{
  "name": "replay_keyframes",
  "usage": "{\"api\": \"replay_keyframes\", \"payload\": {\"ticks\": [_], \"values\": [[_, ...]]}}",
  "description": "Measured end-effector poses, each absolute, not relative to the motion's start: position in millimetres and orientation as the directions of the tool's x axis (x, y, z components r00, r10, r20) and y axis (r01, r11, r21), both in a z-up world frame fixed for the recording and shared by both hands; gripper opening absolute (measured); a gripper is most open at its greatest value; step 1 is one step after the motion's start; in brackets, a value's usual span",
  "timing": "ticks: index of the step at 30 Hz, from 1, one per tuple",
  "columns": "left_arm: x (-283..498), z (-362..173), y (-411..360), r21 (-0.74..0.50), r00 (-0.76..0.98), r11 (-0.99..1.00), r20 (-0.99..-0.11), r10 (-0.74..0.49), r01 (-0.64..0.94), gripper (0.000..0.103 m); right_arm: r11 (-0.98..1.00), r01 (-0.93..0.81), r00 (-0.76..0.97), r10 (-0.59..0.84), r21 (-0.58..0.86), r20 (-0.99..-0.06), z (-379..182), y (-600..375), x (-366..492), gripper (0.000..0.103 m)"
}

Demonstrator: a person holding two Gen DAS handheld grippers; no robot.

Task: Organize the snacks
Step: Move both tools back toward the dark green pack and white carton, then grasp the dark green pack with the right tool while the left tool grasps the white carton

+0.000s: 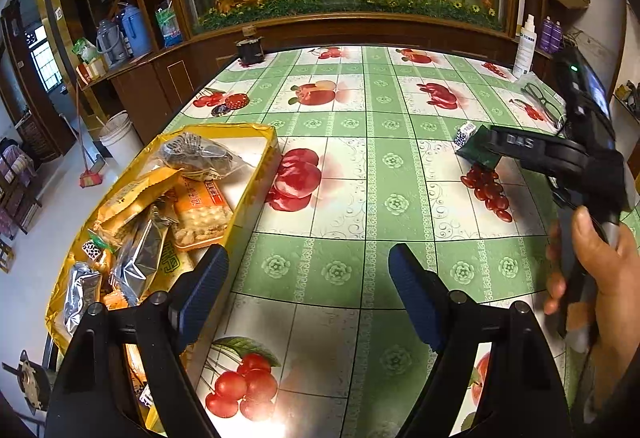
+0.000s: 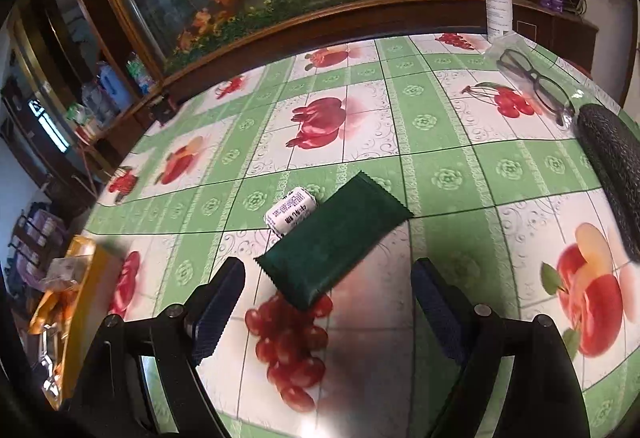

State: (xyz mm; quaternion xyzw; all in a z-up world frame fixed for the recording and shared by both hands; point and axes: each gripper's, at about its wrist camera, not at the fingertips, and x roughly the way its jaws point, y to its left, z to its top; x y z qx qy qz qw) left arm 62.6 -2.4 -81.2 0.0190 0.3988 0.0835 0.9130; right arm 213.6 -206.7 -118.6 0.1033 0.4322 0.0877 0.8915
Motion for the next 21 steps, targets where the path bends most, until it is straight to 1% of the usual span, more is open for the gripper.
{"api": "replay_keyframes", "payload": {"ticks": [2, 6, 10, 12, 16, 19, 21], "values": [[66, -82, -2, 0.095, 0.664, 0.986, -0.731, 0.160, -0.134, 0.083, 0.967, -0.058, 0.604, 0.232, 0.248, -0.762, -122, -198, 220, 0.087], [77, -82, -4, 0.086, 0.658, 0.989, -0.739, 0.146, -0.122, 0.083, 0.989, -0.043, 0.604, 0.137, 0.140, -0.785, -128, -187, 226, 0.087], [87, -81, -8, 0.071, 0.661, 0.992, -0.740, 0.126, -0.109, 0.083, 0.996, -0.030, 0.594, 0.082, 0.080, -0.800, -129, -201, 223, 0.087], [93, -82, -10, 0.066, 0.659, 0.992, -0.743, 0.118, -0.103, 0.083, 0.998, -0.002, 0.593, 0.050, 0.061, -0.803, -129, -215, 219, 0.085], [110, -82, -18, 0.043, 0.652, 0.996, -0.753, 0.087, -0.083, 0.083, 0.989, 0.001, 0.599, 0.117, 0.146, -0.792, -124, -232, 216, 0.085], [128, -83, -25, 0.038, 0.636, 0.998, -0.769, 0.065, -0.057, 0.083, 0.988, -0.029, 0.588, 0.141, 0.153, -0.797, -125, -223, 223, 0.087], [137, -83, -28, 0.034, 0.626, 0.998, -0.778, 0.059, -0.052, 0.083, 0.988, -0.054, 0.585, 0.147, 0.142, -0.798, -125, -213, 228, 0.087]]}}
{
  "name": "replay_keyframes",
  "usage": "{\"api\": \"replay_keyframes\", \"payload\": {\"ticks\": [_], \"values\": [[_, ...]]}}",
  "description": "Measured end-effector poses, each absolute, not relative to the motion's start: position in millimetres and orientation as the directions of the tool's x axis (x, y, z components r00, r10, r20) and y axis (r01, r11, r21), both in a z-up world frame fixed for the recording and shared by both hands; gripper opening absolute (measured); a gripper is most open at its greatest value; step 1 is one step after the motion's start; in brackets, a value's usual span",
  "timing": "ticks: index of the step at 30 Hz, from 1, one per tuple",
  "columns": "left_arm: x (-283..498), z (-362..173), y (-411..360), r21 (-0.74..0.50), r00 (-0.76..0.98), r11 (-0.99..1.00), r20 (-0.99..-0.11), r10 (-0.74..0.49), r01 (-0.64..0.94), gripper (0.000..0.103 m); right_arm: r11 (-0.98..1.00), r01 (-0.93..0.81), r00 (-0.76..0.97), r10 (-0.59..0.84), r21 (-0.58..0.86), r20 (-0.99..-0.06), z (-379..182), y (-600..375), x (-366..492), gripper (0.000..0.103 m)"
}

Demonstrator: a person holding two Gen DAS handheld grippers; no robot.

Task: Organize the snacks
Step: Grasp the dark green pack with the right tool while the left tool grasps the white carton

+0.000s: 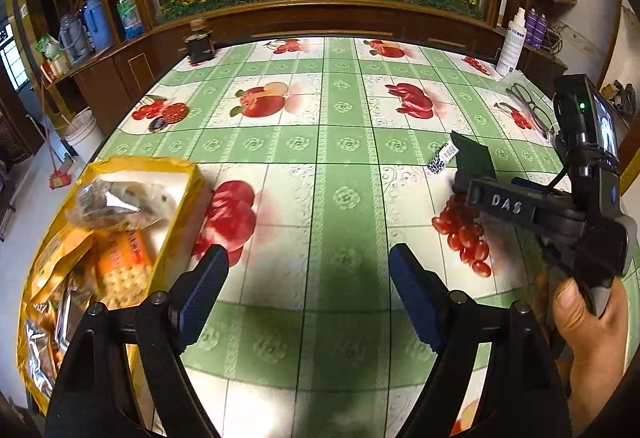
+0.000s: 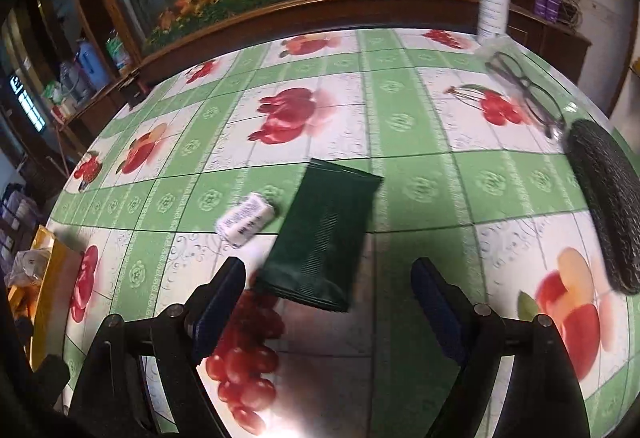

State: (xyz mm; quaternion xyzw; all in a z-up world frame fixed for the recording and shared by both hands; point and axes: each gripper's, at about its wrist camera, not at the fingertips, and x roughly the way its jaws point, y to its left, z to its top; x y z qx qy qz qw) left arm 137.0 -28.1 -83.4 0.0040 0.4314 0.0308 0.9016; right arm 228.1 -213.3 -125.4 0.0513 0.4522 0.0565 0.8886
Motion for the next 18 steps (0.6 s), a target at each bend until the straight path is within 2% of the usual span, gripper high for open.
{"api": "replay_keyframes", "payload": {"ticks": [2, 5, 7, 8, 9, 14, 18], "values": [[144, -84, -29, 0.024, 0.620, 0.998, -0.783, 0.055, -0.057, 0.083, 0.990, -0.062, 0.583, 0.142, 0.130, -0.800, -126, -206, 232, 0.087], [149, -85, -31, 0.024, 0.613, 0.998, -0.788, 0.052, -0.054, 0.083, 0.997, -0.079, 0.577, 0.066, 0.024, -0.814, -131, -194, 239, 0.084], [150, -86, -33, 0.029, 0.612, 0.998, -0.789, 0.053, -0.049, 0.083, 0.994, -0.107, 0.579, 0.066, 0.005, -0.813, -129, -193, 239, 0.072], [152, -88, -34, 0.031, 0.609, 0.998, -0.792, 0.053, -0.046, 0.083, 0.994, -0.113, 0.582, 0.063, -0.004, -0.810, -128, -194, 239, 0.055], [153, -89, -35, 0.032, 0.605, 0.999, -0.794, 0.051, -0.042, 0.083, 0.993, -0.120, 0.585, 0.064, -0.009, -0.809, -126, -197, 239, 0.047], [168, -96, -50, 0.051, 0.591, 0.999, -0.806, 0.038, 0.006, 0.083, 0.992, -0.126, 0.578, 0.077, 0.004, -0.813, -126, -217, 234, 0.047], [183, -98, -74, 0.080, 0.597, 0.994, -0.802, 0.022, 0.071, 0.083, 0.989, -0.120, 0.586, 0.140, 0.086, -0.799, -122, -239, 211, 0.047]]}}
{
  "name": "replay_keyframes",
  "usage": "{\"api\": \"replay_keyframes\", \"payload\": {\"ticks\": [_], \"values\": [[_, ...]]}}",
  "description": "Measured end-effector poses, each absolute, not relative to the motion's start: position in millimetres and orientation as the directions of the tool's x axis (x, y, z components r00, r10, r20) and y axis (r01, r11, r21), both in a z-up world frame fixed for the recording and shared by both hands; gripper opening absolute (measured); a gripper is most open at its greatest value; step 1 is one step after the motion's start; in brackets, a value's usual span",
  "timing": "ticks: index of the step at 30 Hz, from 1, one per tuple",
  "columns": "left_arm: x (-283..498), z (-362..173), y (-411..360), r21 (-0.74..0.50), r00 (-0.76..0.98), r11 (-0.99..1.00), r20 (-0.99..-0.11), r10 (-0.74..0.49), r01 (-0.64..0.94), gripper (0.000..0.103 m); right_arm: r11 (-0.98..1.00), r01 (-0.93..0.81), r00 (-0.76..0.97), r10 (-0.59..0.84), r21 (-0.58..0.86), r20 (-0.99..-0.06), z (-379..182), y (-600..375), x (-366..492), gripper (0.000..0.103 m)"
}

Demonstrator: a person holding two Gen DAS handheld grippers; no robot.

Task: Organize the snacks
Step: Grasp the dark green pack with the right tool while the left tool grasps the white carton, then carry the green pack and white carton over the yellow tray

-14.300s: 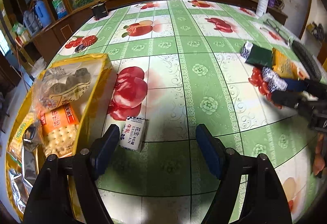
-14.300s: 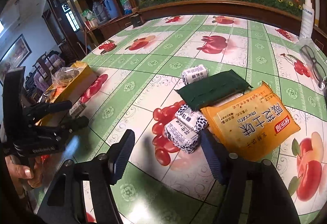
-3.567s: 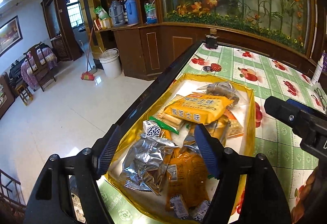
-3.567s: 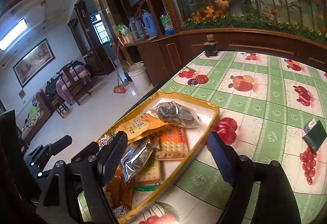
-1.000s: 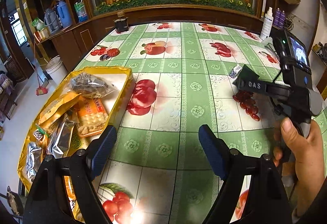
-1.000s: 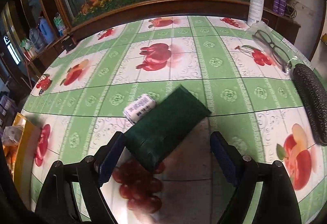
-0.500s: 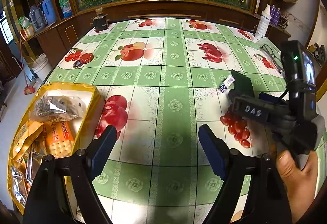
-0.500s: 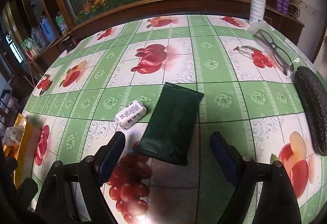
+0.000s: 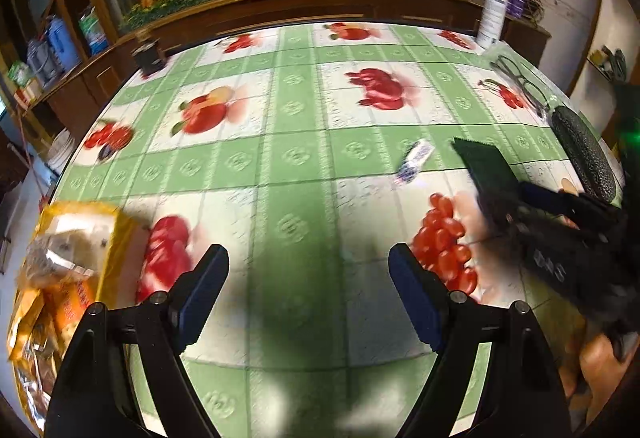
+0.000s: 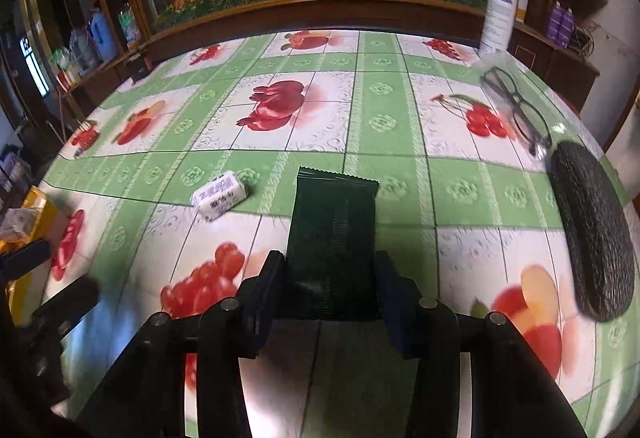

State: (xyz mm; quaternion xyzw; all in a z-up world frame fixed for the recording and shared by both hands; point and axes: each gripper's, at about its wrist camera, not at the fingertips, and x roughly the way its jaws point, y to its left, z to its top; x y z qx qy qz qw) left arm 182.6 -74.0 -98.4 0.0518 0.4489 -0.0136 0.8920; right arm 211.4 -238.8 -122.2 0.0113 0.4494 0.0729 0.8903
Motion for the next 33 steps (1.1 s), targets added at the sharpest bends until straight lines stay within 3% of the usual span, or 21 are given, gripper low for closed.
{"api": "replay_keyframes", "payload": {"ticks": [7, 18, 19, 20, 21, 22, 24, 33], "values": [[215, -107, -117, 0.117, 0.621, 0.984, -0.784, 0.009, 0.134, 0.082, 0.956, -0.083, 0.621, 0.271, 0.282, -0.735, -107, -287, 157, 0.047], [252, -127, -152, 0.129, 0.586, 0.973, -0.811, -0.008, 0.191, 0.081, 0.914, -0.093, 0.664, 0.353, 0.396, -0.659, -99, -310, 136, 0.047], [253, -127, -153, 0.113, 0.585, 0.974, -0.811, -0.024, 0.196, 0.078, 0.913, -0.092, 0.664, 0.354, 0.398, -0.658, -100, -311, 136, 0.047], [254, -127, -153, 0.093, 0.581, 0.975, -0.813, -0.044, 0.203, 0.067, 0.912, -0.090, 0.665, 0.354, 0.401, -0.657, -101, -312, 137, 0.047], [254, -126, -152, 0.063, 0.577, 0.976, -0.814, -0.070, 0.208, 0.048, 0.907, -0.089, 0.663, 0.362, 0.411, -0.655, -103, -313, 136, 0.047], [254, -126, -152, 0.044, 0.574, 0.977, -0.814, -0.086, 0.208, 0.039, 0.900, -0.089, 0.661, 0.373, 0.426, -0.651, -104, -314, 136, 0.047], [255, -124, -151, 0.029, 0.573, 0.977, -0.813, -0.101, 0.213, 0.011, 0.898, -0.089, 0.663, 0.376, 0.431, -0.647, -104, -315, 135, 0.047], [234, -123, -132, -0.019, 0.573, 0.981, -0.809, -0.129, 0.194, 0.010, 0.893, -0.091, 0.671, 0.382, 0.441, -0.635, -106, -316, 136, 0.047]]}}
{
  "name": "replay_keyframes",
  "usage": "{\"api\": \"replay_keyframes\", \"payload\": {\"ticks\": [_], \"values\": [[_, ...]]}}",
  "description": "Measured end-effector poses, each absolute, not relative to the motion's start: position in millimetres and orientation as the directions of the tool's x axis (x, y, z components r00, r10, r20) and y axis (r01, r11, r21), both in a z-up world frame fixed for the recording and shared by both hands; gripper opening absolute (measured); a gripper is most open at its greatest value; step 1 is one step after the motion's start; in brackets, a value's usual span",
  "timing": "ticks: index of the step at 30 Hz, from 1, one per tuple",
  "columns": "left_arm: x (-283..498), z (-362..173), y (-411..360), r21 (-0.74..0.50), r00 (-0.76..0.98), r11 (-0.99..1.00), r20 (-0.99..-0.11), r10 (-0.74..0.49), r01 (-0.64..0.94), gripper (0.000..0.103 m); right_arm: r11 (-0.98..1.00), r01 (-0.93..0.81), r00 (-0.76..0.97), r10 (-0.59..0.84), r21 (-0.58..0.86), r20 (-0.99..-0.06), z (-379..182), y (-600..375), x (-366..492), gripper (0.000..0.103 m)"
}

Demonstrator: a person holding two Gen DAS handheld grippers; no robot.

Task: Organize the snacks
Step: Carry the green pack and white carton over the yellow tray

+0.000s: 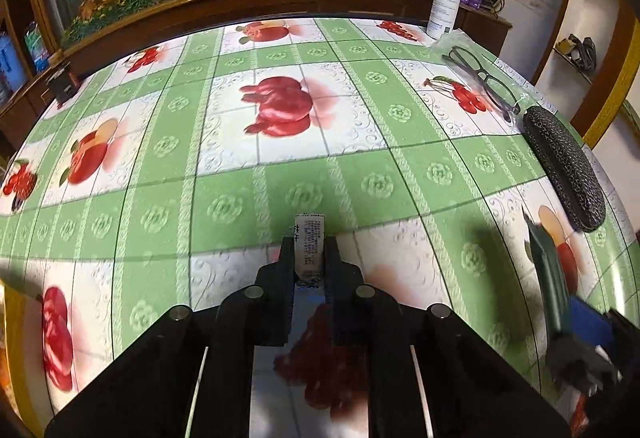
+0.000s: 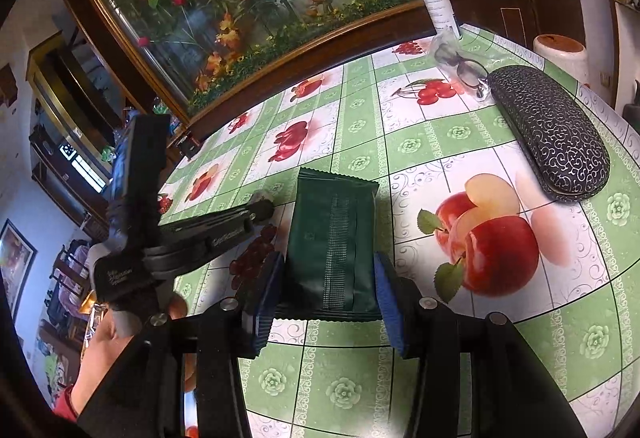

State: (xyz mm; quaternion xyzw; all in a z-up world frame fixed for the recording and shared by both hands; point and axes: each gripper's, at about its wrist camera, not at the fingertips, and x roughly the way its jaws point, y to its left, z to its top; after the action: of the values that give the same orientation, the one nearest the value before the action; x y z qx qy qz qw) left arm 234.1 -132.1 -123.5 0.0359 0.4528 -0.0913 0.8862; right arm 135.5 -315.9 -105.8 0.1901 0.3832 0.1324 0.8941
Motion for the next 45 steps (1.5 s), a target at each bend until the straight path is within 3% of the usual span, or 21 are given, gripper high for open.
{"api": "replay_keyframes", "payload": {"ticks": [8, 27, 45], "values": [[174, -113, -89, -0.054, 0.594, 0.994, -0.798, -0.103, 0.099, 0.010, 0.895, -0.118, 0.661, 0.395, 0.431, -0.639, -106, -308, 134, 0.047], [72, -72, -7, 0.029, 0.700, 0.992, -0.706, 0.107, -0.122, 0.011, 0.834, -0.340, 0.628, 0.546, 0.435, -0.554, -75, -212, 79, 0.046], [29, -65, 83, -0.010, 0.704, 0.958, -0.680, 0.203, -0.287, 0.011, 0.766, -0.536, 0.509, 0.629, 0.355, -0.588, -61, -80, 55, 0.046]]}}
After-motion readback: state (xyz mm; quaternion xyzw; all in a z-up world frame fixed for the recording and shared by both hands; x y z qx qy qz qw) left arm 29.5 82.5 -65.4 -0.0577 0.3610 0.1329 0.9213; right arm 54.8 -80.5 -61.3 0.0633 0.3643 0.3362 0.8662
